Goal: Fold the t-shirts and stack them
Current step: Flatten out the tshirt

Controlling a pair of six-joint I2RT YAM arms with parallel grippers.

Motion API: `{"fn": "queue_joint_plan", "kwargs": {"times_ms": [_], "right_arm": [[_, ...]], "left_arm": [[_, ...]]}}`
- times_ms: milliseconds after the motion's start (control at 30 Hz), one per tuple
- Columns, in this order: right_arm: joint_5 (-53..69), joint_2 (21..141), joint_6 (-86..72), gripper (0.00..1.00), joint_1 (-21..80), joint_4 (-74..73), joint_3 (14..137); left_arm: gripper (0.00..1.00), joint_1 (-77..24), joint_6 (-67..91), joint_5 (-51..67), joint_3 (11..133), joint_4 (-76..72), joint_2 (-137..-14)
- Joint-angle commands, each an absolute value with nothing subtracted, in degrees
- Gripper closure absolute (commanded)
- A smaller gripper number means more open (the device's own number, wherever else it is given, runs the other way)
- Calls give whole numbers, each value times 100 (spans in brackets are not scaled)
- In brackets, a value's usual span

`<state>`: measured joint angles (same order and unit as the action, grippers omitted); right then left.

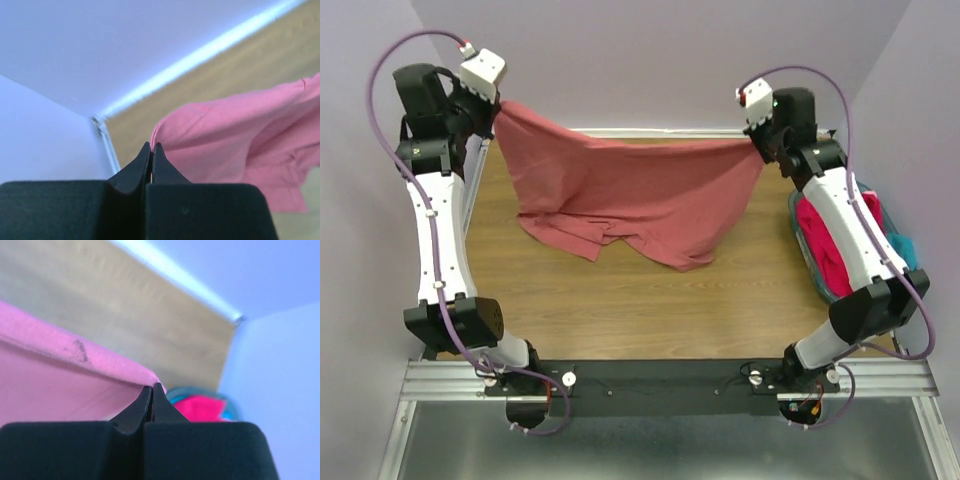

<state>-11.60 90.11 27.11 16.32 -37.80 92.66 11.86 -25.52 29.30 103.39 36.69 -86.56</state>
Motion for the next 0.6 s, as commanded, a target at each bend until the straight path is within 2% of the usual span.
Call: {"fn": "queue_joint_plan", "kwargs": {"times_ms": [0, 133, 367, 567], "right_arm": [[-1555, 8974, 3085, 99, 1644, -3788, 10472], [-1793, 8711, 3217, 99, 1635, -3779, 11186], [-1960, 7832, 3094, 100, 1635, -3762, 11724], [-2004, 7646, 3129, 99, 1635, -3735, 12495]], "left_arm": [[100, 1151, -2163, 3068, 11396, 3621, -8684], [100, 1265, -1917, 2778, 11374, 3350, -8000], [100, 1380, -1231, 1927, 10222, 2164, -6101], [100, 1380, -897, 1090, 10590, 1476, -5520]]}}
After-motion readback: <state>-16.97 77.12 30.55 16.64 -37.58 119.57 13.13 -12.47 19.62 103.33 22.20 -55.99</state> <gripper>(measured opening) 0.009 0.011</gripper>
